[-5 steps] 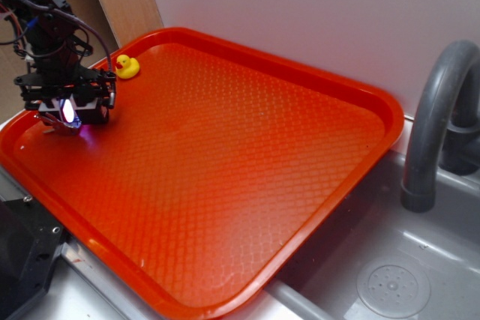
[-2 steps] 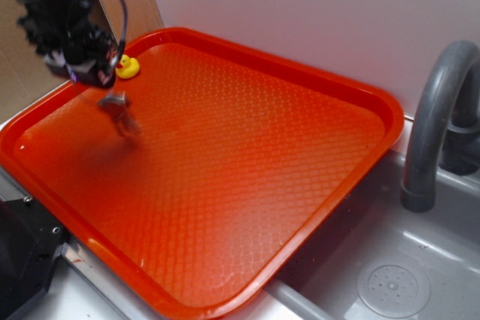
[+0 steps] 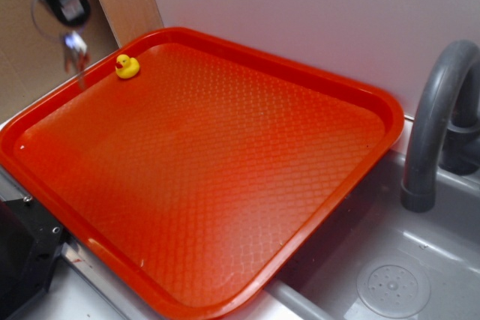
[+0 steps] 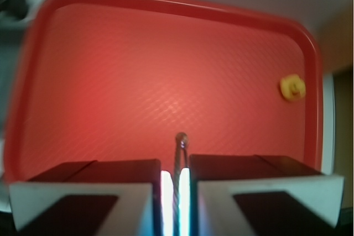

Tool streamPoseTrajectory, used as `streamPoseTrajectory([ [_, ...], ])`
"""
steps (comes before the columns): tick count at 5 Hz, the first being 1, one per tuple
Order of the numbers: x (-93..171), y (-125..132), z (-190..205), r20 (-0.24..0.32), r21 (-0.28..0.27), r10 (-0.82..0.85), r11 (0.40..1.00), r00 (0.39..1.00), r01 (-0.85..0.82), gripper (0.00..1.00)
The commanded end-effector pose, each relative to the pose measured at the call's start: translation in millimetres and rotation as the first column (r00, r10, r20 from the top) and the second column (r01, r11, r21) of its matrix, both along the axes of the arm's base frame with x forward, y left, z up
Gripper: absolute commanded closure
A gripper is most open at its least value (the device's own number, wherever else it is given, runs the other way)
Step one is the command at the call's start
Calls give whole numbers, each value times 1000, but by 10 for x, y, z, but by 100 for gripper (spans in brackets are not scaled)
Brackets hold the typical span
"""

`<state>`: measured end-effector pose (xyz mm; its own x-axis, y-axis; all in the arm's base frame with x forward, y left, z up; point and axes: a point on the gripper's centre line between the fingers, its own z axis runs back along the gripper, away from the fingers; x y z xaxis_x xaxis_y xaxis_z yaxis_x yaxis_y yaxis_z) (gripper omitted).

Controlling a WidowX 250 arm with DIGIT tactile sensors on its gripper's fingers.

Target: Grab the silver keys.

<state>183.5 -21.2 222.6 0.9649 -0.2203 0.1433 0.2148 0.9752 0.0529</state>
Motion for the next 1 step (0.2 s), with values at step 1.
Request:
streamPoseTrajectory([
  [1,-58,298,133,-20,-65,-84,994,996,83,100],
])
